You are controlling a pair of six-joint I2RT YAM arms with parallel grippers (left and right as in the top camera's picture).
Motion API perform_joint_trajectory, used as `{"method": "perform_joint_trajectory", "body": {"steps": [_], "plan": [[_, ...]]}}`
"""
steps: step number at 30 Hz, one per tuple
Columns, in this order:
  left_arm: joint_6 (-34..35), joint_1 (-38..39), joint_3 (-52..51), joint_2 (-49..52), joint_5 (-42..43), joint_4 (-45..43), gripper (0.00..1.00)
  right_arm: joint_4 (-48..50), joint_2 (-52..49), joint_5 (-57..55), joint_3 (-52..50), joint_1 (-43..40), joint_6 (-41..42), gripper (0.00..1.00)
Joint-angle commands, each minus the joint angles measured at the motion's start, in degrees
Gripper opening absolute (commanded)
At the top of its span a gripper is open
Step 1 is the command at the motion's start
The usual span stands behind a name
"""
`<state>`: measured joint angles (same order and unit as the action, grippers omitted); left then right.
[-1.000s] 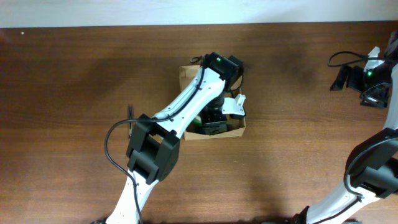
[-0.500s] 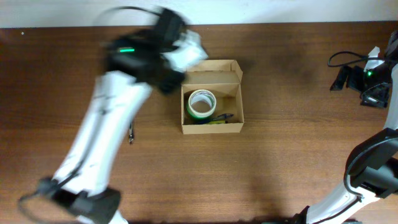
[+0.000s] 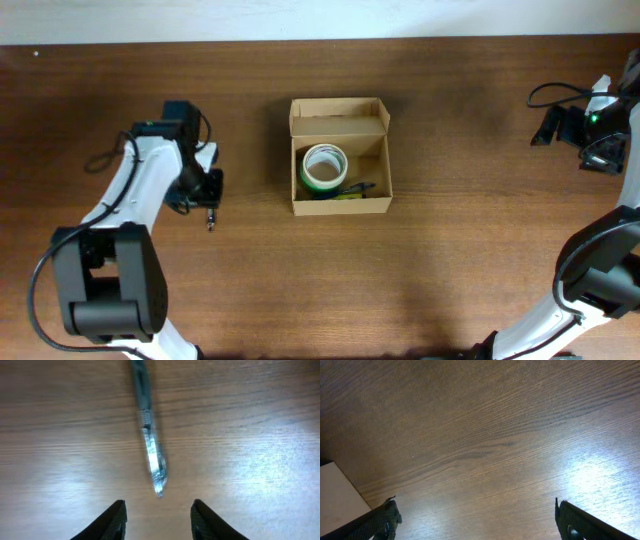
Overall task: Pack container
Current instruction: 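Move the left gripper back to the dark pen and grasp it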
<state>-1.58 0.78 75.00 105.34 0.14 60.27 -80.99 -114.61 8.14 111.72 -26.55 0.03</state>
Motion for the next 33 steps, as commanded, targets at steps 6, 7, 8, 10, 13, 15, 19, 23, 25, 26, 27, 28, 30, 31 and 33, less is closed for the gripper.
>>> {"method": "perform_joint_trajectory", "body": {"steps": [6, 7, 8, 10, 13, 15, 19, 23, 25, 26, 27, 28, 30, 31, 33], "plan": [[4.6, 2.2, -4.6, 0.0, -2.0, -7.1, 0.44, 0.0, 0.0, 0.7, 0.2, 0.3, 0.5, 0.99], [4.6, 1.9, -4.7, 0.1, -2.6, -7.9, 0.44, 0.0, 0.0, 0.7, 0.2, 0.3, 0.5, 0.99], [4.6, 1.7, -4.7, 0.2, -2.8, -8.5, 0.44, 0.0, 0.0, 0.7, 0.2, 0.3, 0.5, 0.99], [4.6, 1.0, -4.7, 0.7, -2.8, -10.1, 0.44, 0.0, 0.0, 0.7, 0.2, 0.3, 0.5, 0.99], [4.6, 0.3, -4.7, 2.1, -2.5, -12.2, 0.45, 0.0, 0.0, 0.7, 0.2, 0.3, 0.5, 0.99], [4.5, 0.1, -4.7, 3.0, -2.5, -12.9, 0.45, 0.0, 0.0, 0.7, 0.2, 0.3, 0.5, 0.99], [3.7, 0.2, -4.7, 5.2, -2.2, -13.8, 0.45, 0.0, 0.0, 0.7, 0.2, 0.3, 0.5, 0.99], [3.7, 0.2, -4.7, 7.2, -1.3, -14.1, 0.45, 0.0, 0.0, 0.7, 0.2, 0.3, 0.5, 0.99], [3.7, 0.2, -4.7, 7.9, -1.2, -14.4, 0.45, 0.0, 0.0, 0.7, 0.2, 0.3, 0.5, 0.99], [3.7, 0.2, -4.7, 8.0, -1.2, -14.6, 0.45, 0.0, 0.0, 0.7, 0.2, 0.3, 0.5, 0.99], [3.7, 0.2, -4.7, 8.2, -1.2, -14.8, 0.45, 0.0, 0.0, 0.7, 0.2, 0.3, 0.5, 0.99], [3.7, 0.2, -4.7, 8.2, -1.2, -15.0, 0.45, 0.0, 0.0, 0.7, 0.2, 0.3, 0.5, 0.99], [3.7, 0.2, -4.7, 8.2, -1.2, -15.4, 0.42, 0.0, 0.0, 0.7, 0.2, 0.3, 0.5, 0.99], [3.7, 0.2, -4.7, 8.2, -1.2, -15.7, 0.32, 0.0, 0.0, 0.7, 0.2, 0.3, 0.5, 0.99], [3.7, 0.2, -4.7, 8.2, -1.2, -15.9, 0.05, 0.0, 0.0, 0.7, 0.2, 0.3, 0.5, 0.99]]}}
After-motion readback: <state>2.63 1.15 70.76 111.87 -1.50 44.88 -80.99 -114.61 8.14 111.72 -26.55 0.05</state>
